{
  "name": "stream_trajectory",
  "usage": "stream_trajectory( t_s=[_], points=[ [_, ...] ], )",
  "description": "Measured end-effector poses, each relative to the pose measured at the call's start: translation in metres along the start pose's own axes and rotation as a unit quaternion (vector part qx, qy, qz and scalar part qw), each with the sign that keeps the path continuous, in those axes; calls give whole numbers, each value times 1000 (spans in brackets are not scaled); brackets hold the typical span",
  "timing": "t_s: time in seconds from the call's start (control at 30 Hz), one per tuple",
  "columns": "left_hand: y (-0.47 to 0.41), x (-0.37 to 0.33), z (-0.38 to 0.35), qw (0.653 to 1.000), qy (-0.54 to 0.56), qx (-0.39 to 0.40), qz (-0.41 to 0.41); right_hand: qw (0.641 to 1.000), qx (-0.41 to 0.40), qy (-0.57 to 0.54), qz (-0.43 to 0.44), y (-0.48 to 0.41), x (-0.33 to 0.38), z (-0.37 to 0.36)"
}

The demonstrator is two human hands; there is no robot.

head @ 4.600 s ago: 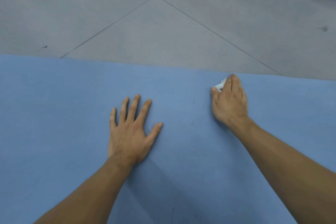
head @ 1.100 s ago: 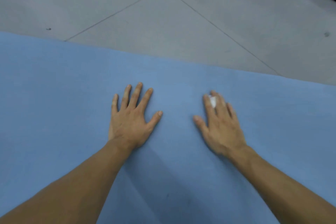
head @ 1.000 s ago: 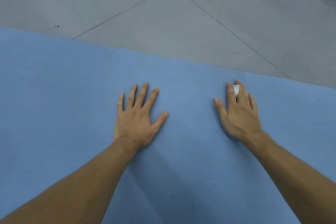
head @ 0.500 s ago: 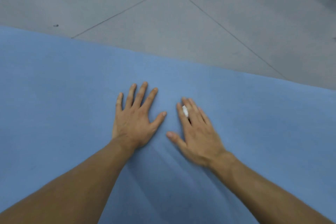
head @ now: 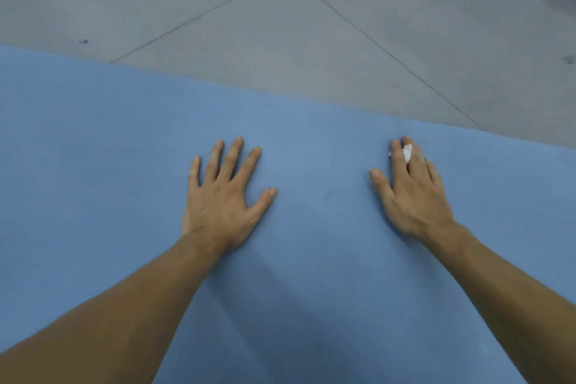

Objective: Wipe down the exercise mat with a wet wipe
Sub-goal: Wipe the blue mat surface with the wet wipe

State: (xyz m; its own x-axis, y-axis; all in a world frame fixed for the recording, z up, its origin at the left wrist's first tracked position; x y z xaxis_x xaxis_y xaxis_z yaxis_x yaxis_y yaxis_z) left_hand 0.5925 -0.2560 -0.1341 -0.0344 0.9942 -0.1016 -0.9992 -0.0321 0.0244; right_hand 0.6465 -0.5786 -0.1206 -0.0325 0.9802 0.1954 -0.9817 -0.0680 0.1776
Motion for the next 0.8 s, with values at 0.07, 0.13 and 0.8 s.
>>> stream_trajectory(
  t_s=[0.07, 0.13, 0.8],
  points=[
    [0, -1, 0, 1000, -1, -1, -3, 999, 3, -27, -24, -29, 6, 1],
    [0, 0, 0, 1000, 2, -3, -3, 999, 12, -34, -17, -47, 25, -2],
    [-1, 3, -3, 999, 27, 37, 12, 999, -2, -4, -54, 89, -43, -1]
  ],
)
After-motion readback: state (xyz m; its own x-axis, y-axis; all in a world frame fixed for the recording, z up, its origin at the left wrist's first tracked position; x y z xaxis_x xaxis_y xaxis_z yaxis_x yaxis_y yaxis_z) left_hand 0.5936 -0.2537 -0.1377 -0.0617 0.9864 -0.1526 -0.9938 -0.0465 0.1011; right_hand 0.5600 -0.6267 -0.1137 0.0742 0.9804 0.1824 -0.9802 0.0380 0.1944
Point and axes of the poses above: each hand's wrist, its own y-axis away from the middle knuckle, its own z-axis out of the back of the hand, x = y × z, the point moved 7 cm from there along -y, towards the middle knuckle, and after that the axes turned 2 degrees about -y, right-handed, at the moved point
